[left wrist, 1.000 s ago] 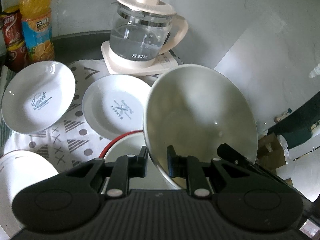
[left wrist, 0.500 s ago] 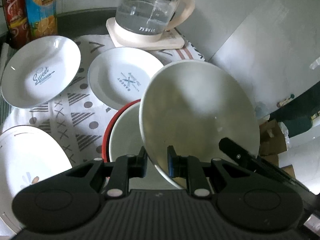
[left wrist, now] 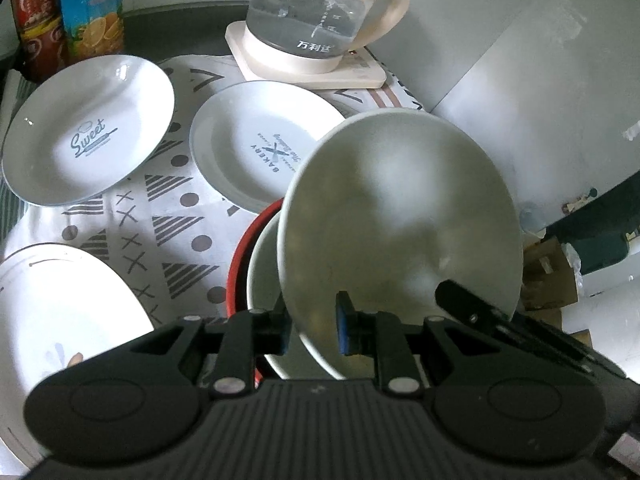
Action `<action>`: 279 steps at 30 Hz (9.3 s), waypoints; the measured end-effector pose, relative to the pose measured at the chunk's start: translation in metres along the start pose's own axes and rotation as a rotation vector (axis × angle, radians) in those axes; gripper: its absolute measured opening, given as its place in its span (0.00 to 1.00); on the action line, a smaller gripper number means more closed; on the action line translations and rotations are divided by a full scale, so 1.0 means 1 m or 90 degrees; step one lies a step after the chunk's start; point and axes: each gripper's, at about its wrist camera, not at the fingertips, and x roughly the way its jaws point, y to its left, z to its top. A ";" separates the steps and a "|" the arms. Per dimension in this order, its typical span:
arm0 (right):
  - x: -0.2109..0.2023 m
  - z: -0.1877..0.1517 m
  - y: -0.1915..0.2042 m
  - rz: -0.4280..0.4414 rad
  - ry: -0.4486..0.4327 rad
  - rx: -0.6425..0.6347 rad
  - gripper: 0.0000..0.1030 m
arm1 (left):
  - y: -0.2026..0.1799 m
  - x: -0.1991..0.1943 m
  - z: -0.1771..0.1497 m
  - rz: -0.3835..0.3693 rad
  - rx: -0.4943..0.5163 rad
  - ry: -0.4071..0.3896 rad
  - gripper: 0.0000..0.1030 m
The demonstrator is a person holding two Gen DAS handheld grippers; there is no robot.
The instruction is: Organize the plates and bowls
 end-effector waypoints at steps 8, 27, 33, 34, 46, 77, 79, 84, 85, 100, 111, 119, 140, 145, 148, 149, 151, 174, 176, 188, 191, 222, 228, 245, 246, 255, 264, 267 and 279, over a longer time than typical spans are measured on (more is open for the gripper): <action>0.009 -0.006 0.003 -0.001 0.032 -0.003 0.28 | 0.008 0.006 -0.005 0.004 -0.013 0.017 0.19; -0.002 -0.001 0.006 0.011 0.033 -0.010 0.49 | 0.013 -0.023 -0.004 0.003 -0.024 -0.036 0.53; -0.006 0.004 0.006 0.019 0.028 -0.010 0.49 | 0.023 -0.028 -0.007 0.017 -0.031 -0.037 0.56; -0.006 0.005 0.008 0.022 0.027 -0.014 0.49 | 0.027 -0.029 -0.008 0.020 -0.035 -0.037 0.56; 0.000 0.013 0.050 0.086 0.036 -0.081 0.67 | 0.065 -0.059 -0.020 0.053 -0.098 -0.073 0.67; 0.026 -0.013 0.171 0.181 0.081 -0.272 0.97 | 0.186 -0.106 -0.066 0.185 -0.277 -0.097 0.69; 0.028 -0.015 0.178 0.184 0.091 -0.282 0.98 | 0.194 -0.107 -0.067 0.191 -0.290 -0.098 0.69; 0.037 -0.019 0.194 0.186 0.102 -0.314 1.00 | 0.205 -0.107 -0.066 0.204 -0.299 -0.103 0.69; 0.040 -0.018 0.196 0.185 0.108 -0.318 1.00 | 0.207 -0.106 -0.066 0.206 -0.301 -0.105 0.69; 0.097 0.004 0.210 0.143 0.192 -0.265 0.99 | 0.228 -0.080 -0.029 0.183 -0.379 -0.135 0.69; 0.136 0.033 0.201 0.127 0.197 -0.165 0.91 | 0.230 -0.049 -0.004 0.149 -0.440 -0.168 0.65; 0.174 0.040 0.194 0.114 0.242 -0.022 0.61 | 0.240 -0.025 0.019 0.119 -0.479 -0.180 0.40; 0.224 0.024 0.175 0.081 0.237 0.122 0.14 | 0.255 0.022 0.030 0.081 -0.516 -0.180 0.08; 0.213 0.025 0.177 0.095 0.212 0.084 0.11 | 0.248 0.011 0.032 0.086 -0.488 -0.190 0.09; 0.201 0.026 0.183 0.093 0.189 0.053 0.11 | 0.244 0.006 0.032 0.088 -0.474 -0.188 0.10; 0.198 0.026 0.184 0.091 0.186 0.052 0.11 | 0.242 0.005 0.032 0.088 -0.470 -0.187 0.10; 0.192 0.026 0.183 0.087 0.180 0.058 0.11 | 0.240 0.003 0.030 0.086 -0.467 -0.183 0.10; 0.110 0.004 0.192 0.097 0.133 0.004 0.12 | 0.207 -0.058 -0.028 0.100 -0.446 -0.221 0.10; 0.103 -0.001 0.193 0.098 0.134 -0.002 0.12 | 0.205 -0.063 -0.036 0.104 -0.442 -0.222 0.11; 0.065 -0.041 0.196 0.107 0.131 -0.037 0.13 | 0.194 -0.086 -0.093 0.121 -0.449 -0.220 0.11; 0.055 -0.050 0.195 0.112 0.131 -0.049 0.13 | 0.191 -0.089 -0.105 0.119 -0.452 -0.221 0.11; 0.011 -0.110 0.154 0.050 0.120 -0.113 0.13 | 0.160 -0.076 -0.167 0.130 -0.411 -0.160 0.13; 0.016 -0.111 0.157 0.048 0.123 -0.120 0.13 | 0.163 -0.074 -0.165 0.140 -0.400 -0.152 0.15; 0.036 -0.107 0.158 0.032 0.145 -0.095 0.12 | 0.178 -0.098 -0.148 0.206 -0.382 -0.146 0.36; 0.036 -0.107 0.157 0.031 0.145 -0.095 0.12 | 0.180 -0.098 -0.148 0.211 -0.386 -0.149 0.36; 0.045 -0.104 0.159 0.025 0.163 -0.096 0.14 | 0.204 -0.089 -0.149 0.217 -0.425 -0.143 0.36; 0.056 -0.102 0.161 0.026 0.194 -0.103 0.16 | 0.214 -0.080 -0.151 0.209 -0.440 -0.152 0.26; 0.059 -0.101 0.164 0.025 0.196 -0.114 0.16 | 0.217 -0.078 -0.152 0.188 -0.443 -0.157 0.17; 0.063 -0.083 0.169 -0.003 0.245 -0.130 0.51 | 0.225 -0.091 -0.142 0.189 -0.478 -0.139 0.22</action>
